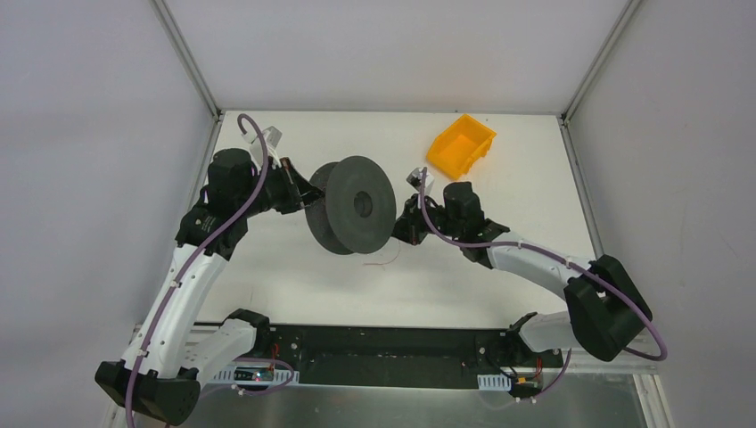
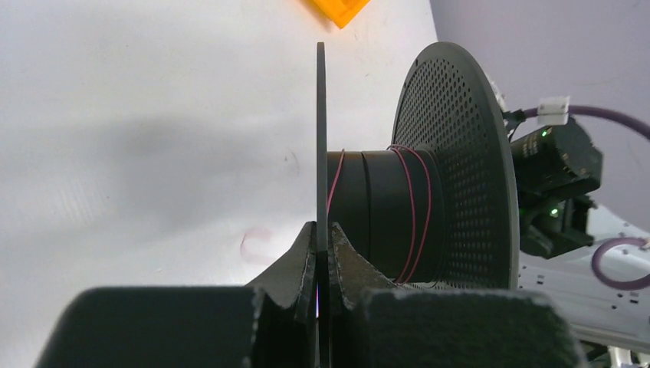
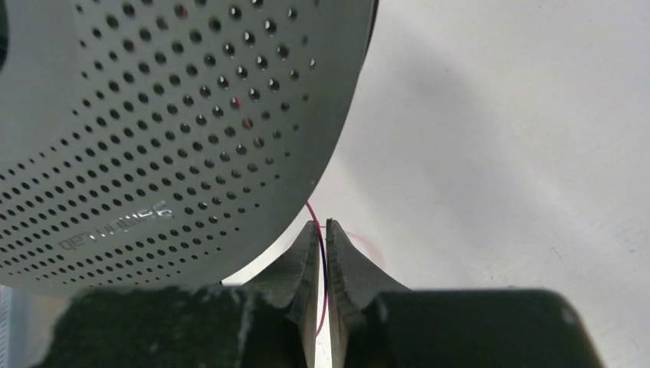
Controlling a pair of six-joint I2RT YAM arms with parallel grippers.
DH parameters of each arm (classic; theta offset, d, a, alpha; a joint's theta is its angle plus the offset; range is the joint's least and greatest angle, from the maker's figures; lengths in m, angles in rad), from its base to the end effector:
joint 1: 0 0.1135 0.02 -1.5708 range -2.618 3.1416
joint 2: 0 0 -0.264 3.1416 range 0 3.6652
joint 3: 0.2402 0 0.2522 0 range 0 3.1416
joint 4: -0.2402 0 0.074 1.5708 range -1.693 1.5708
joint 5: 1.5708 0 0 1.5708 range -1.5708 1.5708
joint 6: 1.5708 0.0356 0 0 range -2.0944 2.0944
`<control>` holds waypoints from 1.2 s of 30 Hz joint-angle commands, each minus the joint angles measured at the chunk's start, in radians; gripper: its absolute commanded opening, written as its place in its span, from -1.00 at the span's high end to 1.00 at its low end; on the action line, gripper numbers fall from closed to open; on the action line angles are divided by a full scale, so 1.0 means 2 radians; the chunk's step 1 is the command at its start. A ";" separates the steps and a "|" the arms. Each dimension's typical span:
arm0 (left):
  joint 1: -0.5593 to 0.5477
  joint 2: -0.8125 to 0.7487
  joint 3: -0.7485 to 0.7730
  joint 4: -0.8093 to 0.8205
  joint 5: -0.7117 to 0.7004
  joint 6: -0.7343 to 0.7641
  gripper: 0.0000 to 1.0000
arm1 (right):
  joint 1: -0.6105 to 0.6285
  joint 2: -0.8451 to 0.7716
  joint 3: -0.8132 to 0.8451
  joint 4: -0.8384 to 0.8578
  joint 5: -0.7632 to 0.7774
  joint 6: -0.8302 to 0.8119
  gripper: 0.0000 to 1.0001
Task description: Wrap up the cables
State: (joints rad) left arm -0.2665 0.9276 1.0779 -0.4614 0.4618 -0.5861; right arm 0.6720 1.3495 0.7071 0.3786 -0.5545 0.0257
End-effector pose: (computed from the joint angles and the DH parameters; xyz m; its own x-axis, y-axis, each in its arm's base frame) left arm 0.1846 -0.0668 0.3883 -0.6028 -0.3487 -0.7177 0.3740 0.6710 -0.6402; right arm 0.2190 0.1982 0.2452 -0.2278 -0.1533 -0.9616 -0.9215 0.3529 0.1621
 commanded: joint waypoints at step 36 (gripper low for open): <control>0.009 -0.058 -0.057 0.146 -0.092 -0.119 1.00 | 0.045 0.067 -0.140 0.419 0.021 0.240 0.67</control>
State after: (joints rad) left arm -0.2596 0.8482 0.9581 -0.2825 0.2871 -0.7811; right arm 0.7555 1.4658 0.4259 1.1194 -0.5335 0.5159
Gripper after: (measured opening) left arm 0.009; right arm 0.159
